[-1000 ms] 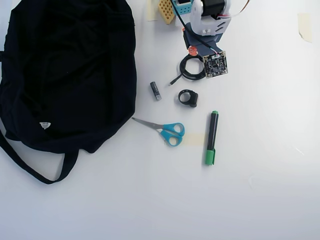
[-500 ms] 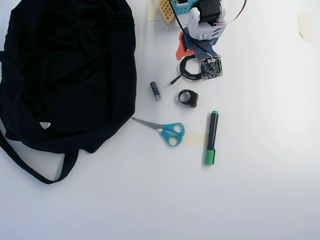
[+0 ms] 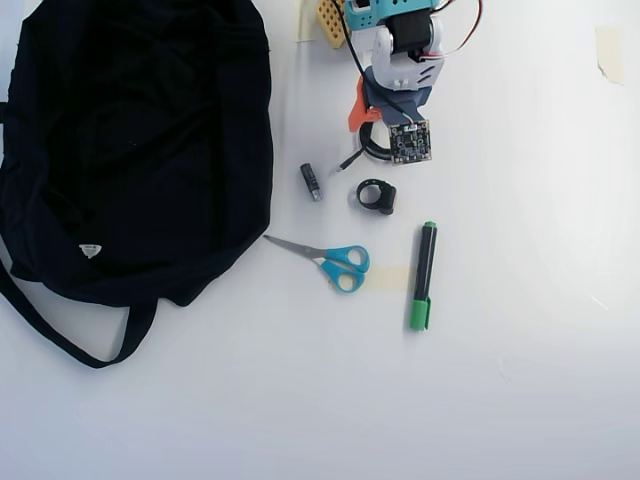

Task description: Put the cable into the black bag

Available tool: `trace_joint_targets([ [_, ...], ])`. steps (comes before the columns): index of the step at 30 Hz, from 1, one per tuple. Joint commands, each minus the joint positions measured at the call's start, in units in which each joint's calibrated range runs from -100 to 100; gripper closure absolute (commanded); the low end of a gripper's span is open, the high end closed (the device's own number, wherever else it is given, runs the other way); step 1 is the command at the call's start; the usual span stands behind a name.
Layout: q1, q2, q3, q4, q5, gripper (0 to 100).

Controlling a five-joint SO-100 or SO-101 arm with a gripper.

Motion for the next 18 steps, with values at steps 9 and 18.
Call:
trace_joint_targets([
  [9, 1.1, -0.2, -0.2, -0.9, -0.2, 64],
  [18, 0.5, 3.4, 0.1, -4.0, -1.1, 64],
])
